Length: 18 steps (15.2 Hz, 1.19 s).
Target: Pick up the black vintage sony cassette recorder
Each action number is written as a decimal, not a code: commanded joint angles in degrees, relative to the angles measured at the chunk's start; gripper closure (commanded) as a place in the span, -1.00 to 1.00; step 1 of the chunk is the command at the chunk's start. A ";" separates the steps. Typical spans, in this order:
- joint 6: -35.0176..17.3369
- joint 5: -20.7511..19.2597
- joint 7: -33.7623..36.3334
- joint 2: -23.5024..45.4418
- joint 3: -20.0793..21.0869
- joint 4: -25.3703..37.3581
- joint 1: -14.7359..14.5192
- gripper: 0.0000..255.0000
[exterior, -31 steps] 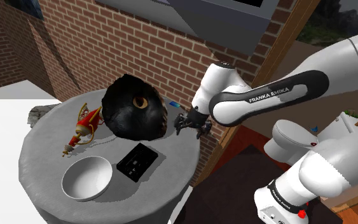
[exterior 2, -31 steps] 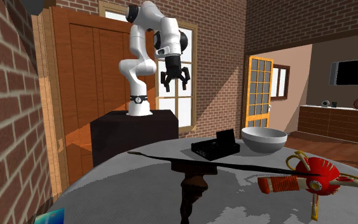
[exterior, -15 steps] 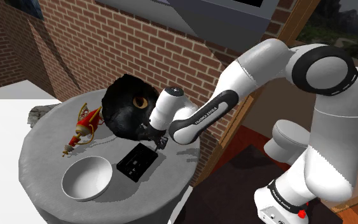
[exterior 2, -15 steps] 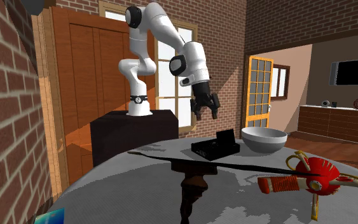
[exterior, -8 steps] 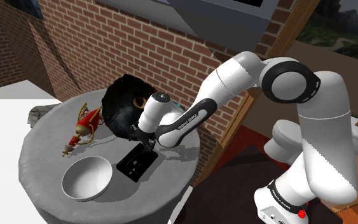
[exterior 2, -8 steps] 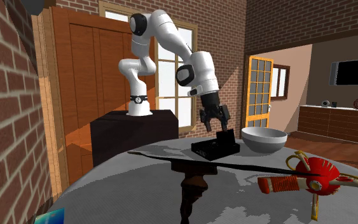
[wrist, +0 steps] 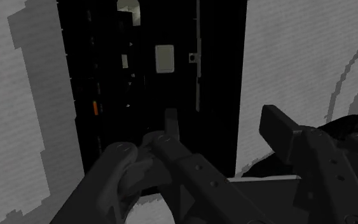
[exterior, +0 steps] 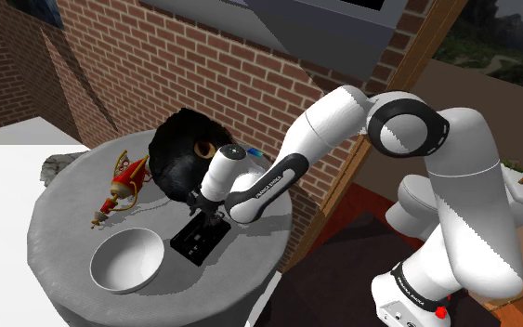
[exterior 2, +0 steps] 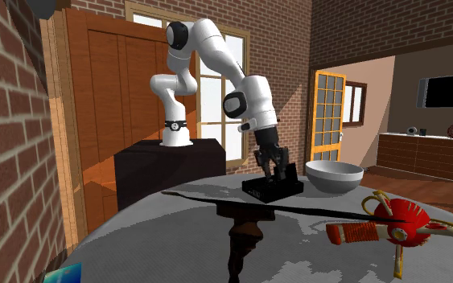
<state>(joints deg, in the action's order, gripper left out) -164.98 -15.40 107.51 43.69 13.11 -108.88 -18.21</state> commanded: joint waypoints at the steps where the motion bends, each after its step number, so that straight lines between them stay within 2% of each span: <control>1: -0.05 -0.02 -0.01 0.18 -0.05 0.14 -0.03 1.00; 9: -0.16 -0.03 0.03 0.00 -0.04 -0.13 -0.01 1.00; 18: 3.87 1.36 -0.83 -6.03 2.36 -2.32 1.92 1.00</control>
<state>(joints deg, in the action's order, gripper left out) -161.57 -14.21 106.83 38.29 15.18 -111.07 -16.54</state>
